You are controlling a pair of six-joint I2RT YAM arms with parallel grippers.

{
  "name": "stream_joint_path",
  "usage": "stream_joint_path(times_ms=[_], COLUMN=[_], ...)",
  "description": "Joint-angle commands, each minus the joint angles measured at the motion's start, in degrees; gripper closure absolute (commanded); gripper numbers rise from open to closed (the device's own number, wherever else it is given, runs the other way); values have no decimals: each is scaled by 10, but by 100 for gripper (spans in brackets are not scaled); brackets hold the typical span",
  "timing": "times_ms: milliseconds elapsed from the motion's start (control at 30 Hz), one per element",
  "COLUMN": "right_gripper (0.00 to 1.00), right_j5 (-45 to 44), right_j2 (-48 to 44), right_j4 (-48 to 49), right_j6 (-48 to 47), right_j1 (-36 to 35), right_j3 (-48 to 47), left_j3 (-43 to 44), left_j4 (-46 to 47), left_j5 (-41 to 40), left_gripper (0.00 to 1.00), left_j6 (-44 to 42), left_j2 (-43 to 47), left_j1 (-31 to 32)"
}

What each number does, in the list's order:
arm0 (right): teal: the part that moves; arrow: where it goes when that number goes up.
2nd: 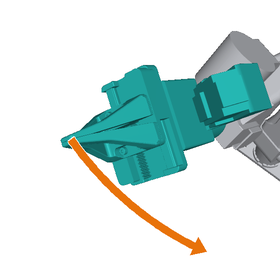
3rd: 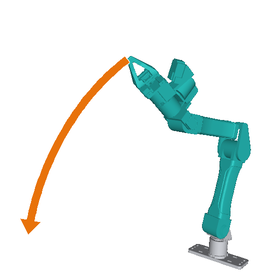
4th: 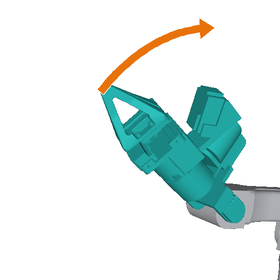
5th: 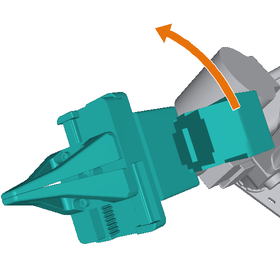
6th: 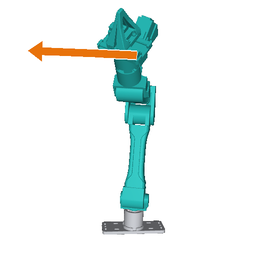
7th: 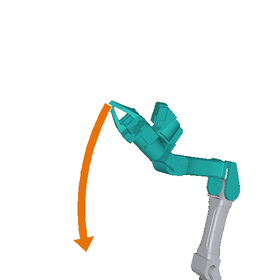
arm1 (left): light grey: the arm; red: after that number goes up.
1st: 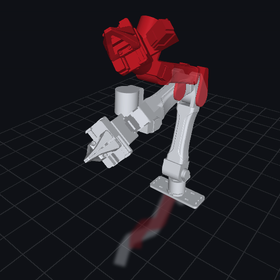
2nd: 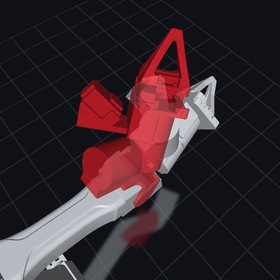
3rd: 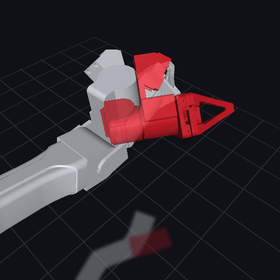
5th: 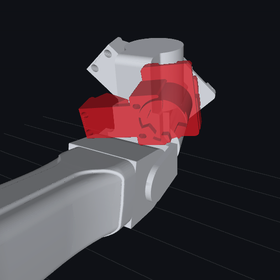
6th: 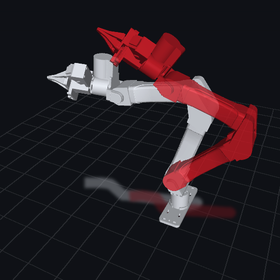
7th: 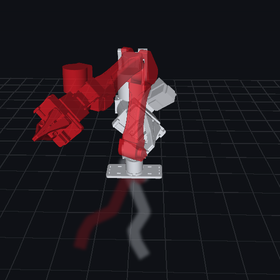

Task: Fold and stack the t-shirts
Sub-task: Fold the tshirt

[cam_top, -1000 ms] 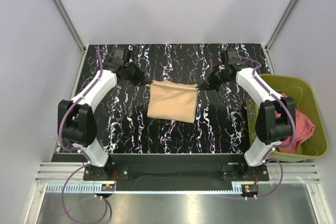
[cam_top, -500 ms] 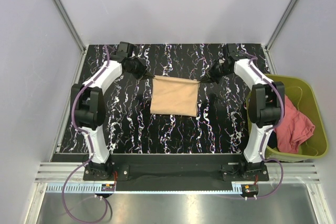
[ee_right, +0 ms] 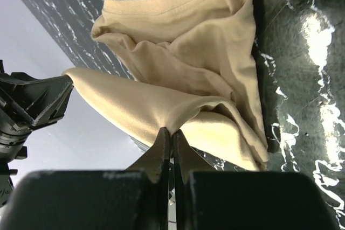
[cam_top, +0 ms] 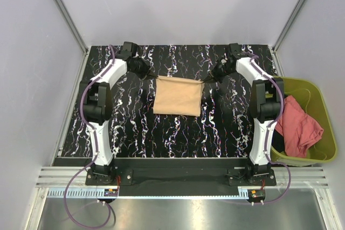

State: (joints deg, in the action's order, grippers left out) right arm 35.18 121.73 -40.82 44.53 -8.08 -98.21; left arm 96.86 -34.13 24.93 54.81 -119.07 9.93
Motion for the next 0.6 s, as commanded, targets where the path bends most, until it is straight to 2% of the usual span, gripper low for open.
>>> stream_joint_path(times_ms=[0, 67, 100, 133, 167, 200, 233, 267, 333, 400, 533, 567], right_gripper=[97, 94, 93, 83, 74, 64, 53, 47, 35, 30, 28, 29], right_j5=[-19, -51, -54, -68, -81, -79, -71, -71, -48, -46, -38, -27], right_j2=[21, 54, 72, 105, 118, 137, 141, 141, 137, 131, 95, 84], right_j4=[-8, -2, -3, -4, -8, -15, -19, -28, -32, -42, -31, -16], right_j6=[-18, -38, -49, -63, -81, -89, -95, -109, -134, -147, -173, -175], right_j1=[16, 17, 23, 35, 39, 45, 52, 53, 53, 53, 51, 49], right_j3=[-44, -69, -111, -134, -177, -198, -216, -245, -257, -253, -188, -146], left_j3=[52, 72, 102, 131, 213, 255, 290, 312, 283, 207, 114, 86], left_j4=[18, 17, 17, 7, -21, -50, -91, -98, -76, -50, 9, 20], left_j5=[-6, -26, -36, -41, -64, -72, -75, -87, -99, -87, -12, 8], left_gripper=[90, 76, 69, 67, 63, 60, 59, 60, 59, 54, 49, 49], left_j6=[-19, -41, -55, -77, -127, -148, -166, -189, -210, -212, -237, -245], left_j2=[-30, -56, -68, -103, -123, -142, -161, -157, -103, -52, -17, -12], left_j1=[-20, -22, -24, -25, -25, -26, -26, -26, -23, -18, -4, 0])
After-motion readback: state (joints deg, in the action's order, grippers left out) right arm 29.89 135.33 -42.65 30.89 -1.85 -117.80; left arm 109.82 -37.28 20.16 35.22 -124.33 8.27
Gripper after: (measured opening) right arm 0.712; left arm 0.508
